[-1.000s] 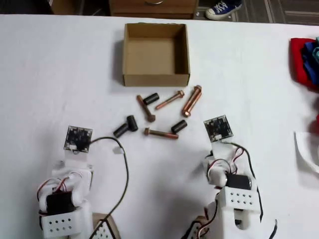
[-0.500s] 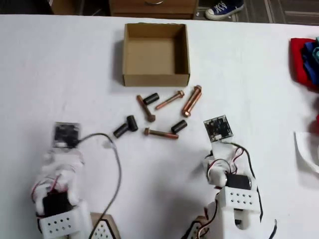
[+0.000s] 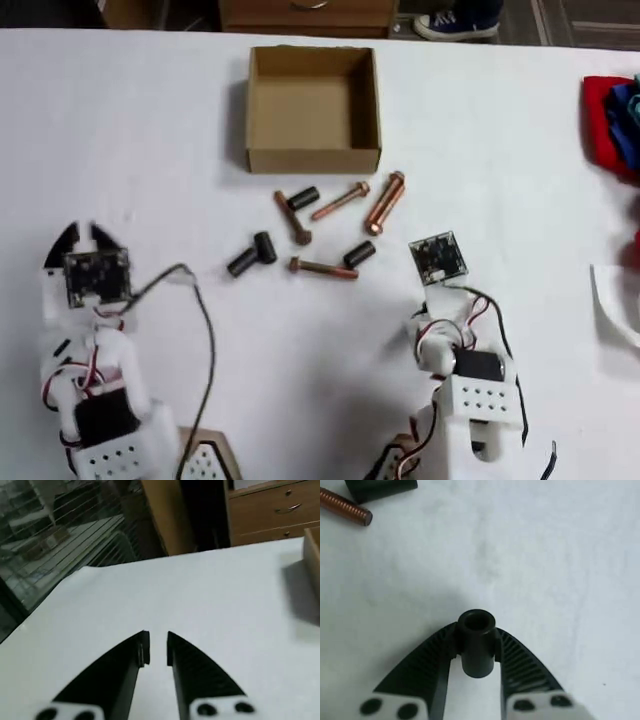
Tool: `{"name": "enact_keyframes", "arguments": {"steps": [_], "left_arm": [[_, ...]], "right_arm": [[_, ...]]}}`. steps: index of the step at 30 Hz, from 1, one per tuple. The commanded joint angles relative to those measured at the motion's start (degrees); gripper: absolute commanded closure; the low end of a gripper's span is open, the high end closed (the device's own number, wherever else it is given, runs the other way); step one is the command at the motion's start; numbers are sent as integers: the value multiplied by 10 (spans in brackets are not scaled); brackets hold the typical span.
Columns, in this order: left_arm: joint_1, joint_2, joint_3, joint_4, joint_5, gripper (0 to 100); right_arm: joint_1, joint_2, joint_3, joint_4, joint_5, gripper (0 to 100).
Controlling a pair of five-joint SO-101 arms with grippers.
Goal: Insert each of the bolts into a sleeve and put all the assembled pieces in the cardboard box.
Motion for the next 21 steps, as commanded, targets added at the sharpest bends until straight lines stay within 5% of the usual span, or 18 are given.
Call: {"name": "enact_keyframes", "arguments": {"steps": [1,10,18,21], "left_arm": [[52,48,-71,23,3,876],[191,465,-298,124,18,873],[205,672,-449,187,355,872],[224,709,-458,202,409,872]], "right_arm": [[-8,-13,-2,-11,-4,978],[-8,-13,-2,-11,-4,978],[-8,-13,-2,-11,-4,978],[-8,-13,-2,-11,-4,978]]}}
